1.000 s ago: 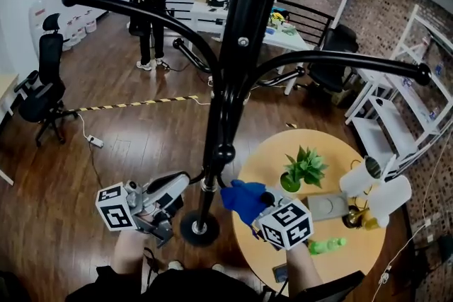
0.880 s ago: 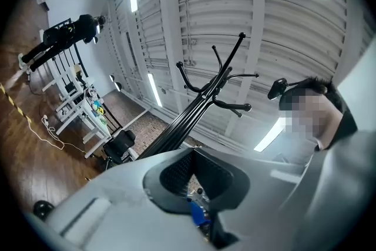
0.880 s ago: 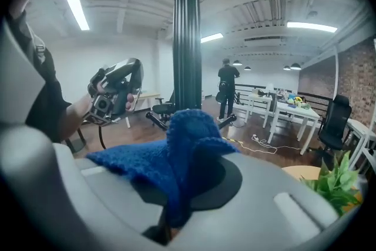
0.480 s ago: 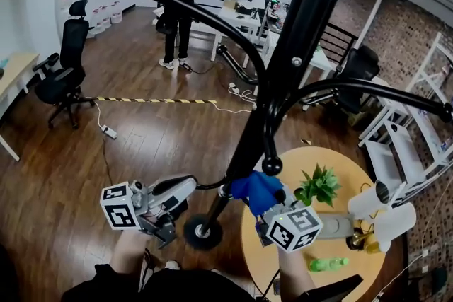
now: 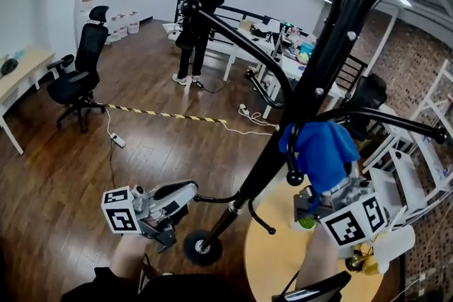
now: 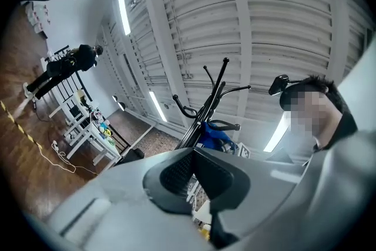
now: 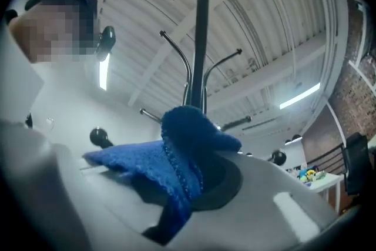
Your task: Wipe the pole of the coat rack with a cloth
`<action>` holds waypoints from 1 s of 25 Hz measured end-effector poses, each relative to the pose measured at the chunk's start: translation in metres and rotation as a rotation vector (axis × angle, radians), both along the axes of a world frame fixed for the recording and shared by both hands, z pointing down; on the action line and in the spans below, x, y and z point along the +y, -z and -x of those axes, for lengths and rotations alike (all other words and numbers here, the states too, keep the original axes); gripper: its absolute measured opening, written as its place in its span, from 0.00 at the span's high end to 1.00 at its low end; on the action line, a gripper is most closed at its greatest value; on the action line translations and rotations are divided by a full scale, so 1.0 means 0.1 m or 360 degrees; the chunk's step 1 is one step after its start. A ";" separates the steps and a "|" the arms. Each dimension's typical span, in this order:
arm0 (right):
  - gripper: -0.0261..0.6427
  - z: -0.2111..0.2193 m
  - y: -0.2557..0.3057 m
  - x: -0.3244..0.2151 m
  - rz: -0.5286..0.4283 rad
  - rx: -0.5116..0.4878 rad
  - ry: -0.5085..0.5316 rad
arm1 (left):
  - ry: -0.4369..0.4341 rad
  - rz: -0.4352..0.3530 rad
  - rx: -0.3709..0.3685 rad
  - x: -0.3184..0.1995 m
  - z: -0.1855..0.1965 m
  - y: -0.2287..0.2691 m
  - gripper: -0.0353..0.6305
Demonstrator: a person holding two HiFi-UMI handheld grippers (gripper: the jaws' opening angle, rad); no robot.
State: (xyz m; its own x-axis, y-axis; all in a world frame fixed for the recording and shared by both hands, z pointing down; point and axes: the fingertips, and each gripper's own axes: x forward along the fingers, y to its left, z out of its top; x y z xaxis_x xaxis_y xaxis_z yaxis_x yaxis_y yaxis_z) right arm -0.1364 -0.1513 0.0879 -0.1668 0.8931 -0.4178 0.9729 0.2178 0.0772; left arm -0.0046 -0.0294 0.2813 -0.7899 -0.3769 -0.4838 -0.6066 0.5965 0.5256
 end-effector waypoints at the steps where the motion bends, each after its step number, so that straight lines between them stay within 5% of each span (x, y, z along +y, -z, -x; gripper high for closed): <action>1: 0.93 -0.02 0.13 -0.04 0.0043 -0.0030 -0.0001 | 0.0008 0.0000 -0.0011 0.02 0.00 0.01 0.94; 13: 0.93 -0.25 0.98 -1.25 0.0467 -0.0290 -0.0323 | -0.0110 0.0032 -0.0105 -0.07 0.25 0.16 0.94; 20: 0.93 -0.25 1.02 -1.29 0.0520 -0.0290 -0.0384 | -0.0192 0.0021 -0.0120 -0.21 0.32 0.16 0.94; 25: 0.92 -0.13 0.76 -0.87 0.0362 -0.0287 -0.0380 | -0.0138 -0.0005 -0.0094 -0.16 0.21 0.11 0.94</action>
State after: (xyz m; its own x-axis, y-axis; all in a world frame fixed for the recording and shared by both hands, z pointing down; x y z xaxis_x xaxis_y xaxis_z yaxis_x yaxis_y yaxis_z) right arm -0.1231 -0.2385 0.0122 -0.2649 0.7188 -0.6428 0.8677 0.4684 0.1662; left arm -0.0251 -0.0452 0.2705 -0.7243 -0.4411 -0.5299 -0.6859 0.5388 0.4890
